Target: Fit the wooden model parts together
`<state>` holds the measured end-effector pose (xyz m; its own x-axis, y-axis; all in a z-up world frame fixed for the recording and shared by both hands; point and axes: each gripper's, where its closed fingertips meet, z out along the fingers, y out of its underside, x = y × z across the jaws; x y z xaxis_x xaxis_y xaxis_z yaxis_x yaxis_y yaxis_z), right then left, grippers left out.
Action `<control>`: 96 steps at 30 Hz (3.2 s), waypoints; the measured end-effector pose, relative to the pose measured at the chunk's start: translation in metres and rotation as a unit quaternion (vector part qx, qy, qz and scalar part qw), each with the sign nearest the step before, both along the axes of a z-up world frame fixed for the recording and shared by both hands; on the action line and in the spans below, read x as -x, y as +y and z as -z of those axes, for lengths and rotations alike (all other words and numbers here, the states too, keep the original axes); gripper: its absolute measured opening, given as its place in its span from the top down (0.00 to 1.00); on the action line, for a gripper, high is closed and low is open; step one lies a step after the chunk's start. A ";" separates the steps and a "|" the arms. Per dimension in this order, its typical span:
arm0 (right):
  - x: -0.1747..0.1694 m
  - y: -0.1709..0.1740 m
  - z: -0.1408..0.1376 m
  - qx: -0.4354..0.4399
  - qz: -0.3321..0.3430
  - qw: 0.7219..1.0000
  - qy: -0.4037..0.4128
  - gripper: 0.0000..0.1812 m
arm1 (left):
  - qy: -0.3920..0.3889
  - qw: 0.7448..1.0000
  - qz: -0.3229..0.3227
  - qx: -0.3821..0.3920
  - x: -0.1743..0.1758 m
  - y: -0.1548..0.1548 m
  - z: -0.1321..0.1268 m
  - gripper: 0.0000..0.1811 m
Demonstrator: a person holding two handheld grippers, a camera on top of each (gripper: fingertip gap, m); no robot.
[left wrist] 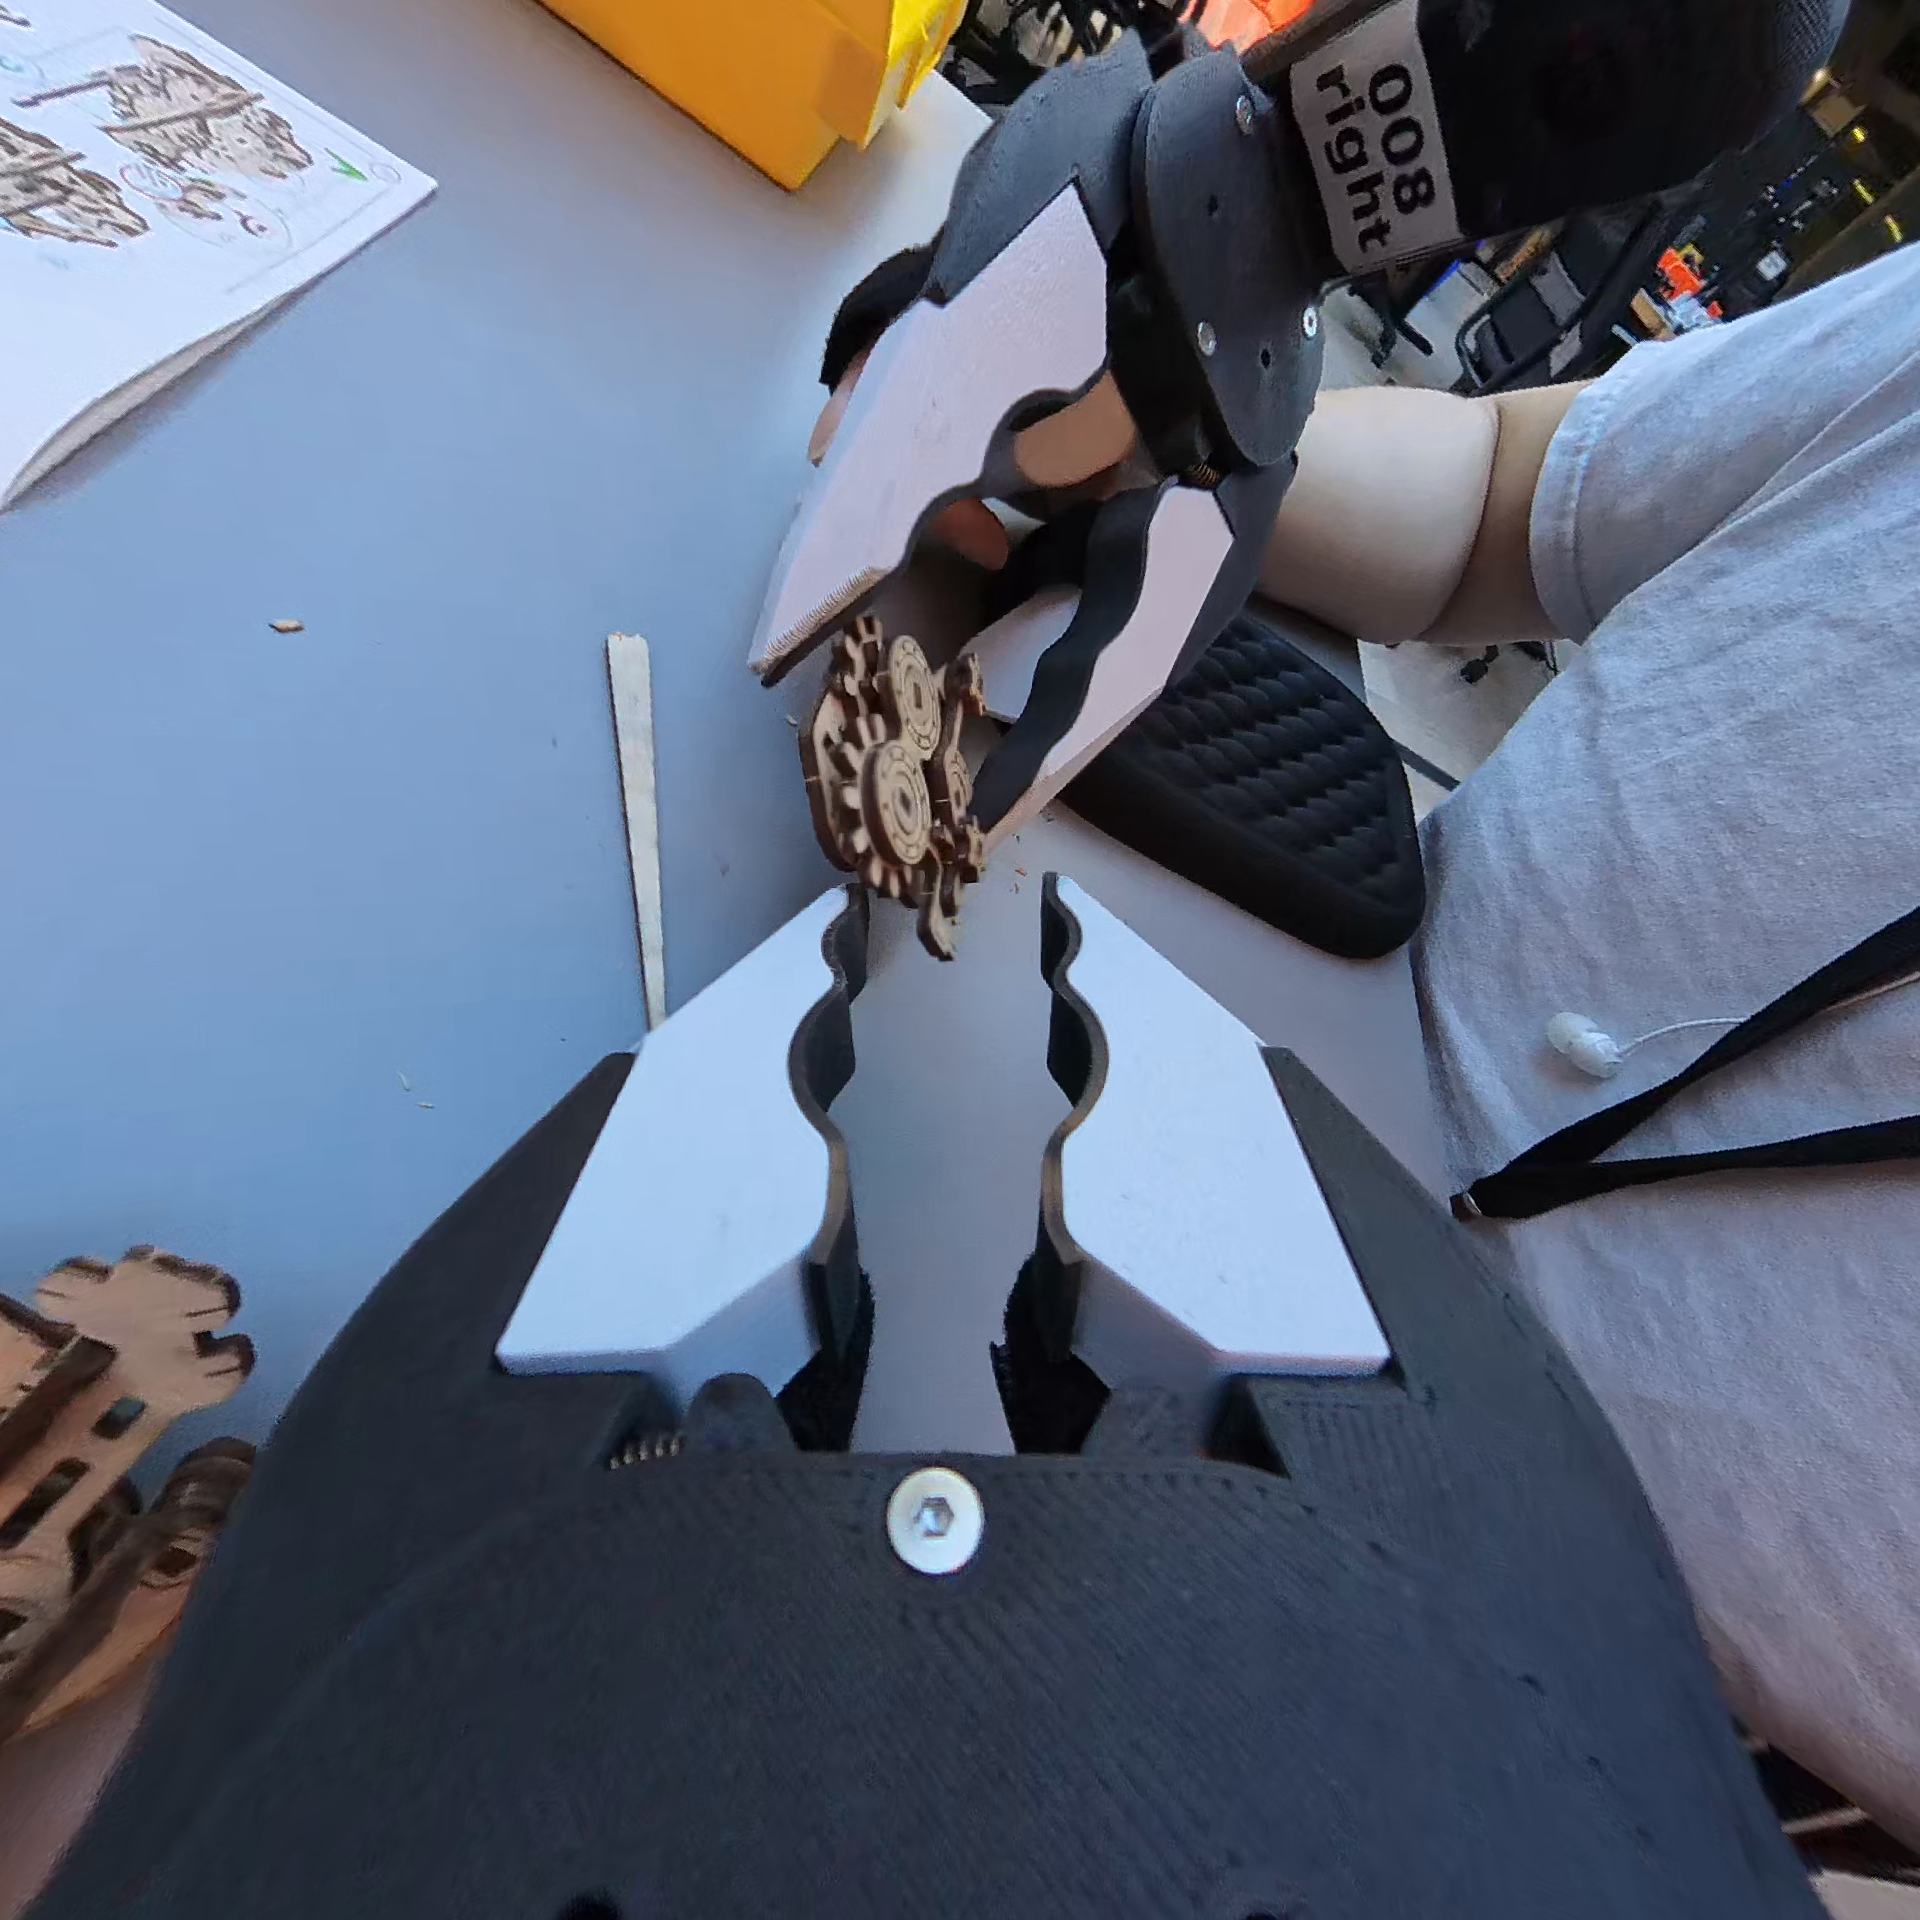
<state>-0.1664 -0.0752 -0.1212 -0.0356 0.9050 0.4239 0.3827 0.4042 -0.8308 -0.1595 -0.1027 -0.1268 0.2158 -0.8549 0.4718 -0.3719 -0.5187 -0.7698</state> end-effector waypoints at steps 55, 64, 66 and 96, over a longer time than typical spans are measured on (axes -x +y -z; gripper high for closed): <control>-0.009 0.021 -0.024 -0.002 0.046 0.996 0.080 0.80 | -0.121 0.975 -0.186 0.018 0.042 0.050 -0.058 0.90; -0.009 0.020 -0.019 -0.015 0.047 0.997 0.064 0.82 | -0.129 0.973 -0.194 0.001 0.053 0.053 -0.068 0.90; -0.008 0.020 -0.018 -0.018 0.046 0.997 0.060 0.82 | -0.134 0.969 -0.208 -0.017 0.064 0.056 -0.077 0.90; -0.007 0.020 -0.013 -0.034 0.047 0.997 0.040 0.85 | -0.187 0.937 -0.285 -0.082 0.113 0.070 -0.112 0.90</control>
<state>-0.1597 -0.0554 -0.1087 0.0849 0.8714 0.4832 0.3557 0.4265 -0.8316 -0.2722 -0.0332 -0.0153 0.5042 -0.7188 0.4786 0.2409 -0.4151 -0.8773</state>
